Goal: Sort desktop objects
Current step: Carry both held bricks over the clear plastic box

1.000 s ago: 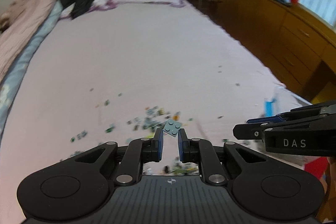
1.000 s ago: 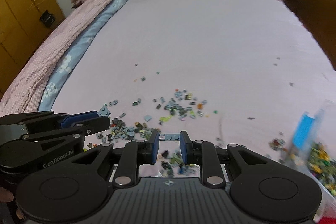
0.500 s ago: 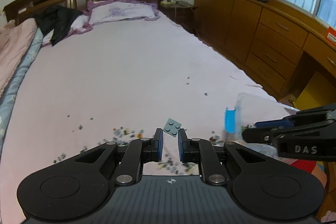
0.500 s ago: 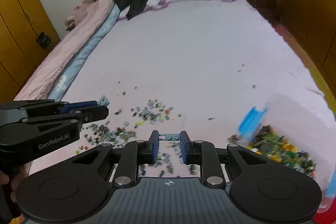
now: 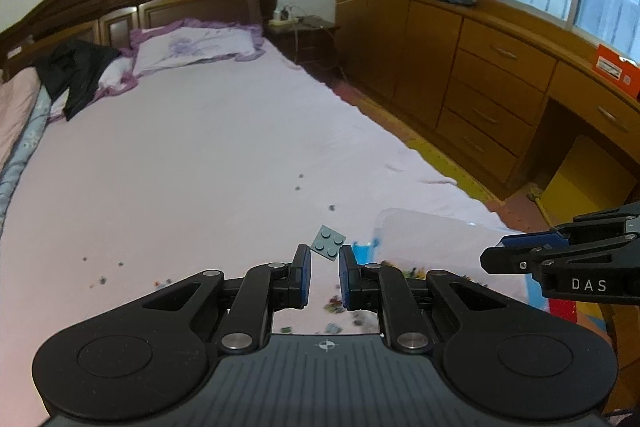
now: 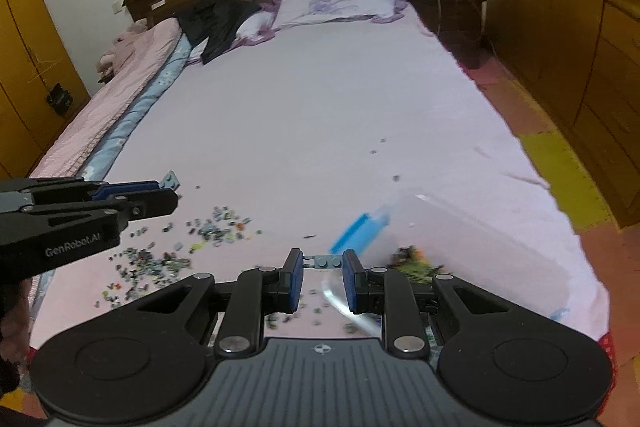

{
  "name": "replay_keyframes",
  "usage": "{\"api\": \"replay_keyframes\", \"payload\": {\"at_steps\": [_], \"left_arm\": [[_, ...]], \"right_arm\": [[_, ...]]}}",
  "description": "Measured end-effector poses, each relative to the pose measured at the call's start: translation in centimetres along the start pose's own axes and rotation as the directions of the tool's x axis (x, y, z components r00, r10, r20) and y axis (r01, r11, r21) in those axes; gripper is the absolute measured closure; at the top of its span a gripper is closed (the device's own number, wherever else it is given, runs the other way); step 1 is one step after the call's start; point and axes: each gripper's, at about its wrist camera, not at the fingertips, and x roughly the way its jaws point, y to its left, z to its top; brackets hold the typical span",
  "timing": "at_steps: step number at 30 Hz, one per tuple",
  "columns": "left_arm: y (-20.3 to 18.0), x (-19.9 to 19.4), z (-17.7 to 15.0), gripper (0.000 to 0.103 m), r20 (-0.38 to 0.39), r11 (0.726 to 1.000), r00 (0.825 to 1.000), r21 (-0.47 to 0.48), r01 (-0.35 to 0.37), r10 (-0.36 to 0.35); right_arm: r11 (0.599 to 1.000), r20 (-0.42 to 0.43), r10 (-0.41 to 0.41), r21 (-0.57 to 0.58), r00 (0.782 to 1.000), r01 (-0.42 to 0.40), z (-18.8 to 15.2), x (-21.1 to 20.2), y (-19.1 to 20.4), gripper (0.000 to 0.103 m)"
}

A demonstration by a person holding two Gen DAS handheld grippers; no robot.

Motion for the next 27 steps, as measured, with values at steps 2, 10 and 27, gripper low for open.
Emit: {"api": "replay_keyframes", "payload": {"at_steps": [2, 10, 27], "left_arm": [[-1.2, 0.4, 0.4, 0.087, -0.001, 1.0, 1.0, 0.004, 0.004, -0.004], [-6.0, 2.4, 1.2, 0.087, -0.024, 0.999, 0.999, 0.026, 0.029, -0.028], [-12.1, 6.0, 3.3, 0.087, -0.061, 0.988, 0.993, 0.113, 0.11, -0.104]], "right_arm": [[1.0, 0.0, -0.005, 0.007, 1.0, 0.005, 0.0, -0.2, -1.7, 0.08], [0.999, -0.01, -0.011, 0.031, 1.0, 0.011, -0.3, -0.4, -7.2, 0.08], [0.993, -0.004, -0.034, 0.11, 0.999, 0.034, -0.8, -0.6, -12.7, 0.08]]}}
